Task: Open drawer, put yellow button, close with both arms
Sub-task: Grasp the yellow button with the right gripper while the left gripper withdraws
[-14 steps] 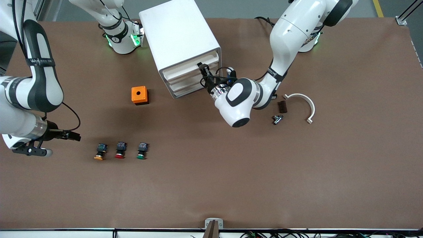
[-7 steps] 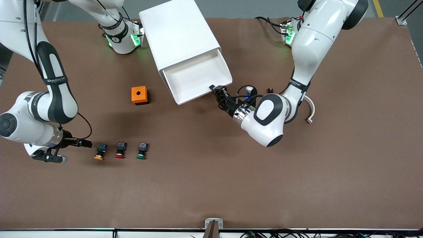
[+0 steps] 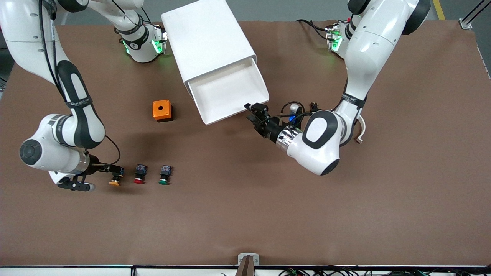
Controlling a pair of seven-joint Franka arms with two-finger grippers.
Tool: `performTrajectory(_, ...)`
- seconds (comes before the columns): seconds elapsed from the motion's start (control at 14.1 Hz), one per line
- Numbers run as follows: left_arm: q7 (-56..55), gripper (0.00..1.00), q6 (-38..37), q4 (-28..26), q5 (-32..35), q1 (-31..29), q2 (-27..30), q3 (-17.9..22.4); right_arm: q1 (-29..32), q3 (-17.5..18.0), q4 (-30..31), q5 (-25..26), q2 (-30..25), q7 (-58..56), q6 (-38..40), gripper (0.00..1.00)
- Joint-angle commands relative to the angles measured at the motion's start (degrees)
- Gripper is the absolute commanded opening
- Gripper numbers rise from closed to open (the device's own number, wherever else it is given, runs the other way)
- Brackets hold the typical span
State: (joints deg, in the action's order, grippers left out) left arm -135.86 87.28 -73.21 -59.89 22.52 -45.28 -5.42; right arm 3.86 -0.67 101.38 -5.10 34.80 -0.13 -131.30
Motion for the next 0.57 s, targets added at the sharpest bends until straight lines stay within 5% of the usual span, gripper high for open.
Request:
performTrajectory(0.0,4.09,0.99,-0.27,2.19,-0.06,-0.63,0.11,3.30,-0.17,-0.12,-0.31,-0.87,1.24,-0.13,-0.71,1.00)
performTrajectory(0.21,10.50,0.99,-0.45,2.37,0.03,-1.86,0.90,8.31,-0.17,-0.03,-0.30,-0.87,2.03,-0.13,-1.33,0.96)
performTrajectory(0.5,22.28,0.99,-0.36,2.45,0.12,-2.39,2.74,16.39,-0.34,-0.03,-0.30,-0.96,2.03,0.13,-0.80,0.70)
